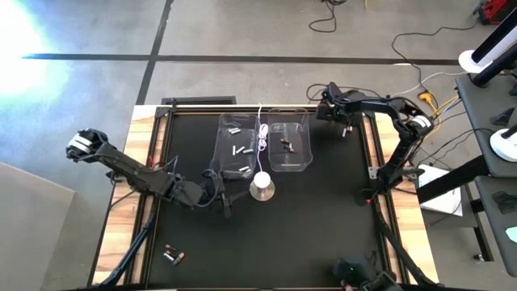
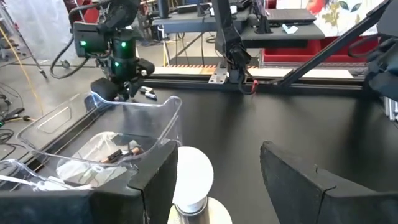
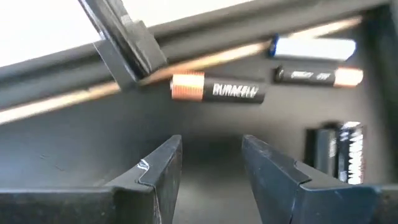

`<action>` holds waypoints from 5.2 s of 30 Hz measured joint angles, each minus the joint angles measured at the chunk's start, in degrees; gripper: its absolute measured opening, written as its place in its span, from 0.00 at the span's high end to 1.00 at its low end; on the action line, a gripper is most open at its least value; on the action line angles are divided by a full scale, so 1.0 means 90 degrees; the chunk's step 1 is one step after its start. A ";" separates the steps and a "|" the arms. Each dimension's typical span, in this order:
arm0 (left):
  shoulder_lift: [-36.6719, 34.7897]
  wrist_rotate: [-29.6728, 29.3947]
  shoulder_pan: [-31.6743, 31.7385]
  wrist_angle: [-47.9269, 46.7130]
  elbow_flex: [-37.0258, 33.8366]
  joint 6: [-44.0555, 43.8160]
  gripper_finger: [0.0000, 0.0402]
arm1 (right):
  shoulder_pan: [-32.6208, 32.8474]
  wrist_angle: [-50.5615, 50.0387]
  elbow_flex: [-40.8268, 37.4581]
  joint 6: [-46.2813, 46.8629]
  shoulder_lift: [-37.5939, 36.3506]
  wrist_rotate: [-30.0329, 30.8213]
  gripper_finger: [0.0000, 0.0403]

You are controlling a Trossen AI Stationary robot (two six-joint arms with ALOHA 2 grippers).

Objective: Sort batteries
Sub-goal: Put the black battery into the right transparent bin, then put the white battery into the left transparent bin

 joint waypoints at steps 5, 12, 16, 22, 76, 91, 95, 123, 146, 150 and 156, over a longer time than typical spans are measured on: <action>0.0043 0.0001 -0.0001 -0.0011 0.0005 -0.0012 0.49 | -0.0014 0.0137 0.0007 -0.1227 -0.0202 0.0064 0.58; 0.0044 0.0004 -0.0001 -0.0033 0.0005 -0.0060 0.49 | -0.0147 0.0016 0.0141 -0.3566 -0.0020 0.0126 0.52; 0.0044 0.0004 -0.0002 -0.0030 0.0007 -0.0131 0.49 | -0.0209 0.0008 0.0380 -0.4213 0.0161 0.0131 0.50; 0.0044 0.0006 -0.0001 0.0015 0.0006 -0.0136 0.49 | -0.0221 -0.0043 0.0636 -0.4630 0.0683 -0.0373 0.52; 0.0046 0.1014 0.0162 0.3118 -0.0519 0.0392 0.49 | 0.3628 -0.1977 0.2839 -0.5218 0.0412 -0.1580 0.89; -0.0005 0.0248 0.0040 0.2395 -0.0524 0.0110 0.37 | 0.3588 -0.1650 0.3011 -0.4980 0.1855 -0.1767 0.89; -0.0050 -0.0046 0.0040 0.1997 -0.0524 -0.0021 0.29 | 0.3589 -0.1607 0.3019 -0.4800 0.1949 -0.1918 0.89; -0.0092 -0.0166 0.0040 0.1592 -0.0524 -0.0014 0.26 | 0.2161 -0.2626 0.2520 -0.3485 -0.0673 -0.0623 0.44; -0.0104 0.0060 -0.0074 0.0053 0.0241 0.0566 0.27 | 0.0454 -0.1838 -0.0392 -0.1204 -0.1035 -0.0225 0.46; -0.0103 0.0055 -0.0085 -0.0066 0.0289 0.0468 0.27 | 0.0456 -0.1600 -0.0519 -0.0959 -0.0998 -0.0361 0.48; -0.0102 0.0061 -0.0111 -0.0065 0.0280 0.0466 0.27 | 0.0415 -0.1524 -0.0606 -0.0720 -0.0671 -0.0363 0.56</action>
